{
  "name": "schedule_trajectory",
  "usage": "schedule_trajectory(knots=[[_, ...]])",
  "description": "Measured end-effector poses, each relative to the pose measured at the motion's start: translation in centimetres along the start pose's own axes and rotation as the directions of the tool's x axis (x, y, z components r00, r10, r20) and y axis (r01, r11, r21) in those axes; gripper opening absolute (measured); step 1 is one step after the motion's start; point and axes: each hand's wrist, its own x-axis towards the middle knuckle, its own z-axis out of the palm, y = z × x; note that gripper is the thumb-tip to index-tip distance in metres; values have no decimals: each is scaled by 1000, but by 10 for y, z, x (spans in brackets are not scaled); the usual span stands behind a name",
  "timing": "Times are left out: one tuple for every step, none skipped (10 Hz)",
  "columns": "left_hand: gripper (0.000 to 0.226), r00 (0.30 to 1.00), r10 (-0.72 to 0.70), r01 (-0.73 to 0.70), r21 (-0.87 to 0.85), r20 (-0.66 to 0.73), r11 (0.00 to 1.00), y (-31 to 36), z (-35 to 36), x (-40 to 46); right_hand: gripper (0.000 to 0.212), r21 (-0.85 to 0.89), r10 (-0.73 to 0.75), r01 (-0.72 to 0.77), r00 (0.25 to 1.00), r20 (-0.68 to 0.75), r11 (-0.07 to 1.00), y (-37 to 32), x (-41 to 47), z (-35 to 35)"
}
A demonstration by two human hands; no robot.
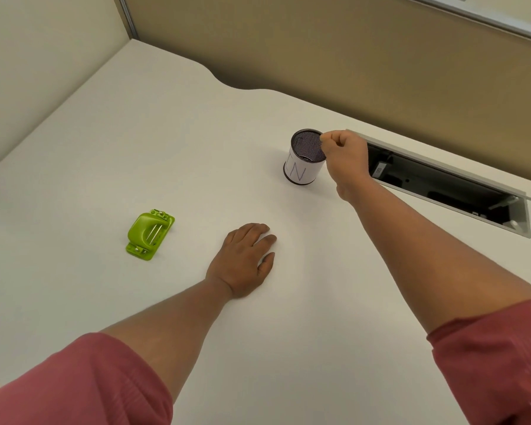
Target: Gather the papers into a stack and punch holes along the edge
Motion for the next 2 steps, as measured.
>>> schedule_trajectory(knots=[[39,1000,11,-11,-5,-10,1000,2,0,-2,9,113,36,-35,999,-1,993,2,-4,-3],[39,1000,21,-21,0,-16,1000,0,2,1,14,199,108,-105,994,-1,974,8,-17,-8]])
